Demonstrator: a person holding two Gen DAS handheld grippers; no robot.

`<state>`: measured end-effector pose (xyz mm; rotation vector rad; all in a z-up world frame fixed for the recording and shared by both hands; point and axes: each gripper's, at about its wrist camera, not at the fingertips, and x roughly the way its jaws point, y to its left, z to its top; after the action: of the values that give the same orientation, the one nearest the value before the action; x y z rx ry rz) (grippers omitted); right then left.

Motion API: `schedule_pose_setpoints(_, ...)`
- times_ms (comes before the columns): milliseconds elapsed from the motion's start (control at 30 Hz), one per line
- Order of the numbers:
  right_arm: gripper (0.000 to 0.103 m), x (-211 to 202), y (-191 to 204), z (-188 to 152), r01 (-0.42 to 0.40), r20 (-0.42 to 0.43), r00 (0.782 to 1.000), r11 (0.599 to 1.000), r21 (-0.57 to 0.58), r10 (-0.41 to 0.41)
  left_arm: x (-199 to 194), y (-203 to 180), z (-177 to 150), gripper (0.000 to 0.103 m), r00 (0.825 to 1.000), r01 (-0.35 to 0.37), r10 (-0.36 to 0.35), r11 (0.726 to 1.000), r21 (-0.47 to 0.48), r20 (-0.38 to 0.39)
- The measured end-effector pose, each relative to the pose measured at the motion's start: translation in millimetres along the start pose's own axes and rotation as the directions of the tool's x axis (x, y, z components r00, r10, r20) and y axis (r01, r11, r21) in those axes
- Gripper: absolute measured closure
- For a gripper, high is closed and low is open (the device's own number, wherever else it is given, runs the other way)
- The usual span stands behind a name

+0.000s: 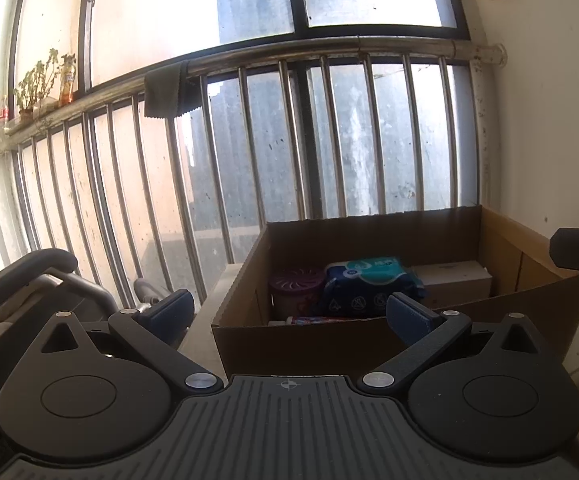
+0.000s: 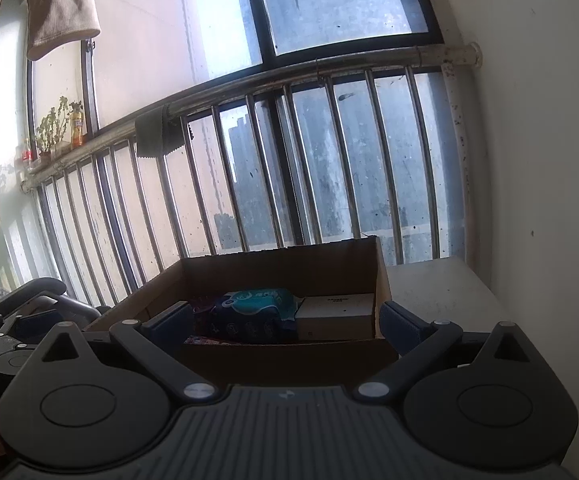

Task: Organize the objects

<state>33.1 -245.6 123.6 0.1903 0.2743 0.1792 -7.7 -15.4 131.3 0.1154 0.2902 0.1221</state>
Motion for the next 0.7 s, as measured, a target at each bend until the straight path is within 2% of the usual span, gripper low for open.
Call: schedule_pose_setpoints(700, 0.0, -3.5, 6.4, 3.7, -0.01, 0.012, 1.0, 1.0, -0.021, 0.01, -2.0, 2.4, 1.8, 0.0, 1.0, 0.001, -0.001, 1.0, 0.001, 0.004)
